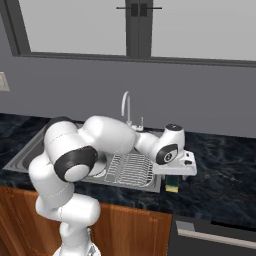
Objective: Pick the pan and sponge and place them into the sink. Then turn on the water.
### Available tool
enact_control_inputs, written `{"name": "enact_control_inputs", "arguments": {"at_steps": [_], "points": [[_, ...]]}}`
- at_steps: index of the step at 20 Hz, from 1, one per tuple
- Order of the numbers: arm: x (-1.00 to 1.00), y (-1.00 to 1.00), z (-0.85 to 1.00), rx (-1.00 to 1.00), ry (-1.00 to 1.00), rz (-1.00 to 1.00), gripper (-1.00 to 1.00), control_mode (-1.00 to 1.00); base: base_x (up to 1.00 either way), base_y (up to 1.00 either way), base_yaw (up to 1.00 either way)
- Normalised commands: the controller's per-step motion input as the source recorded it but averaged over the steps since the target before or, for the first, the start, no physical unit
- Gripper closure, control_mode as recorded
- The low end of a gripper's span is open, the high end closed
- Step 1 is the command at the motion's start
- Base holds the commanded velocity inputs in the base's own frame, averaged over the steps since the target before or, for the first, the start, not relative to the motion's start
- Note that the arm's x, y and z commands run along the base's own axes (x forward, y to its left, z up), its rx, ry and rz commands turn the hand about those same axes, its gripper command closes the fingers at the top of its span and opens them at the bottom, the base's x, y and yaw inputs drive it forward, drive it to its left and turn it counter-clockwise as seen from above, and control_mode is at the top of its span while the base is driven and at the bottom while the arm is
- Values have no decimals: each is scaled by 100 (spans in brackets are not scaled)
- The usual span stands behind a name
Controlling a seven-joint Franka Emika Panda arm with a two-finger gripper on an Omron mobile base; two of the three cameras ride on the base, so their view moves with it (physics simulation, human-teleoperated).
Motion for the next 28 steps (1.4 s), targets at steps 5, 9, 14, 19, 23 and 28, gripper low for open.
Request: {"name": "enact_control_inputs", "arguments": {"at_steps": [5,9,14,19,23,28], "points": [[2,0,-14,1,1,0,-100,-100,0,0,0],[5,0,-17,0,1,0,-100,-100,0,0,0],[12,0,-18,1,1,0,-100,-100,0,0,0],[17,-3,-21,1,2,0,-100,-100,0,0,0],[18,-14,-20,2,2,0,-100,-100,0,0,0],[10,-11,-19,2,1,0,100,-100,0,0,0]]}}
